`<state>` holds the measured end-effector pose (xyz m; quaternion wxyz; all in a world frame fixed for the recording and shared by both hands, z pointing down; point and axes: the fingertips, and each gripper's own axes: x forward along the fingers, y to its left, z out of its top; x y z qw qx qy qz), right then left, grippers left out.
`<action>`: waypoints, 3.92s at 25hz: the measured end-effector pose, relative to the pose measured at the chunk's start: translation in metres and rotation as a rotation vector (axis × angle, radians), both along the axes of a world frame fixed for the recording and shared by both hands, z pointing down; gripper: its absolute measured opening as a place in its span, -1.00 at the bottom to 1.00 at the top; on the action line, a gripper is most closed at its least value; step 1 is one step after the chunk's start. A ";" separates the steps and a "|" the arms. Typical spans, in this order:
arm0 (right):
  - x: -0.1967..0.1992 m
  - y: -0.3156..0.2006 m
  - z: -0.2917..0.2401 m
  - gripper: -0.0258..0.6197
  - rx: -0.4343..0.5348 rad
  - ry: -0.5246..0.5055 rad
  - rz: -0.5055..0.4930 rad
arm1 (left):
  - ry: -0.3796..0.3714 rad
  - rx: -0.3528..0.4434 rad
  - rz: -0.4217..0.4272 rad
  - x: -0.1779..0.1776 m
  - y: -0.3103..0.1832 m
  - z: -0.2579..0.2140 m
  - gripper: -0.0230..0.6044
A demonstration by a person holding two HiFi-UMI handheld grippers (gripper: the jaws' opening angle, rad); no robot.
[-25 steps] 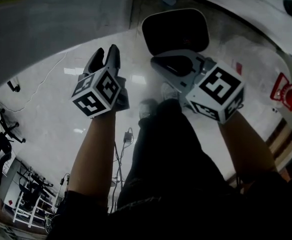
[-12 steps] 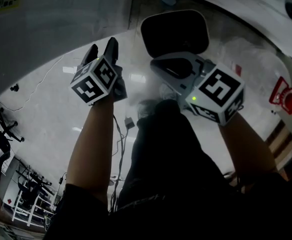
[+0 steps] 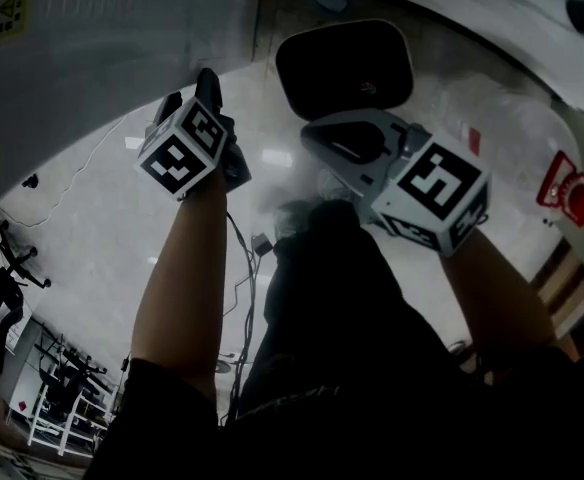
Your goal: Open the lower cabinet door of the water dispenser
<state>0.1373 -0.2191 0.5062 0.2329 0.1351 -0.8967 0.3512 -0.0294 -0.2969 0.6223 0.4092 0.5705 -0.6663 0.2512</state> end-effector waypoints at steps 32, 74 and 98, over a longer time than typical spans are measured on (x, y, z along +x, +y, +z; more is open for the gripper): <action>0.010 0.009 0.001 -0.88 0.027 0.025 -0.022 | -0.055 -0.014 0.070 -0.006 0.014 0.005 -0.23; -0.069 0.082 -0.016 -0.88 0.036 0.072 -0.028 | -0.066 -0.050 0.319 -0.051 0.115 0.004 -0.56; -0.153 0.134 -0.025 -0.88 0.031 0.094 0.000 | -0.087 -0.064 0.533 -0.110 0.169 0.004 -0.59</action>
